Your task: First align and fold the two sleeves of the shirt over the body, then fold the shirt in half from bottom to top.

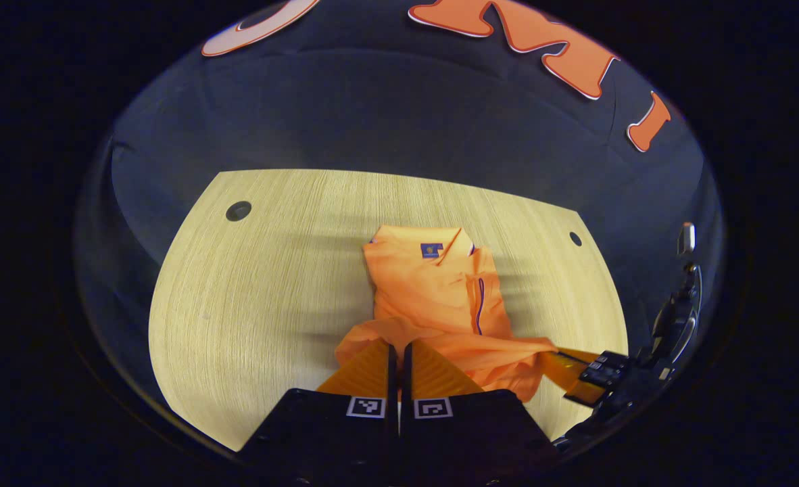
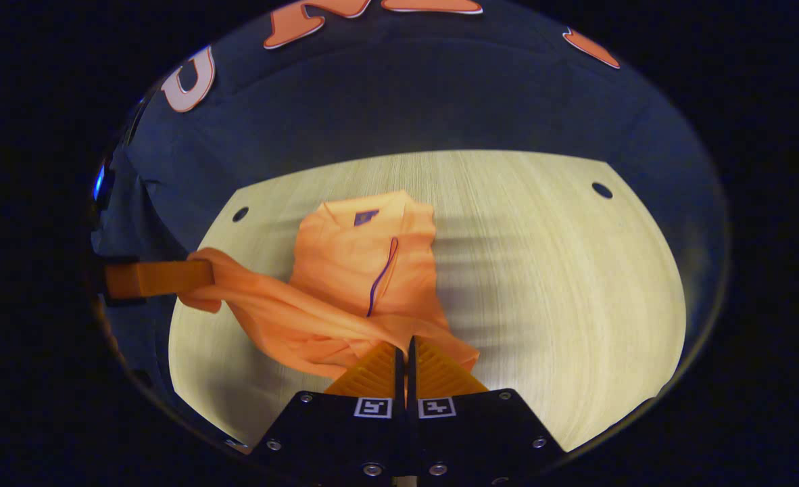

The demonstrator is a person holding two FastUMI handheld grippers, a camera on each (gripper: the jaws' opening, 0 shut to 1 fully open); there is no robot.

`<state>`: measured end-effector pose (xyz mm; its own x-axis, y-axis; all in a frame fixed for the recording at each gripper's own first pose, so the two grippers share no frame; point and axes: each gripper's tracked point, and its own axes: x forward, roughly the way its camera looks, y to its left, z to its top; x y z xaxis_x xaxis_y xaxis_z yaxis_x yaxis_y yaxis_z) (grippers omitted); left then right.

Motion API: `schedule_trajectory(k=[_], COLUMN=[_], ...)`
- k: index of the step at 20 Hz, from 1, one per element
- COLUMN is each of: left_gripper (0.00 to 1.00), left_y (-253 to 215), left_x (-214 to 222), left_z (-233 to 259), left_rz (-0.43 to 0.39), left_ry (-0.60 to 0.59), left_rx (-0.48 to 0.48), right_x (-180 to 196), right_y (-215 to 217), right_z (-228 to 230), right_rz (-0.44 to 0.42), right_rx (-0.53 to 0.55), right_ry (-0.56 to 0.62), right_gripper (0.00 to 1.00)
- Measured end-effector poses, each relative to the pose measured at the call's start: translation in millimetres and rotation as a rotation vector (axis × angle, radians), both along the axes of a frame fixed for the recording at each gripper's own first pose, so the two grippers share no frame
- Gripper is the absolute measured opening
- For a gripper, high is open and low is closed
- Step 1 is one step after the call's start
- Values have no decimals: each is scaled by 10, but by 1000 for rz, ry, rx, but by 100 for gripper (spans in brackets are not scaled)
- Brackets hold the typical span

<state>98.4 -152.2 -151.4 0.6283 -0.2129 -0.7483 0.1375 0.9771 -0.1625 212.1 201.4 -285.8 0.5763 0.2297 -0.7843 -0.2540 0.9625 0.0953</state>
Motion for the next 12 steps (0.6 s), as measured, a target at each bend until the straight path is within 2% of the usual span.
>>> schedule_trajectory(k=[6,10,12], left_gripper=[1,1,1], left_y=[-41,-15,66], left_x=[773,1140,1233], left_z=[94,-279,-536], left_rz=[-8,5,25], left_ry=[-86,-27,12], left_rx=[37,60,83], right_x=[953,1350,1482], right_y=[157,288,400], right_z=[360,119,-166], right_rz=[12,14,22], right_rx=[-5,-4,13], right_ry=[-116,-95,-49], right_gripper=[0,0,0])
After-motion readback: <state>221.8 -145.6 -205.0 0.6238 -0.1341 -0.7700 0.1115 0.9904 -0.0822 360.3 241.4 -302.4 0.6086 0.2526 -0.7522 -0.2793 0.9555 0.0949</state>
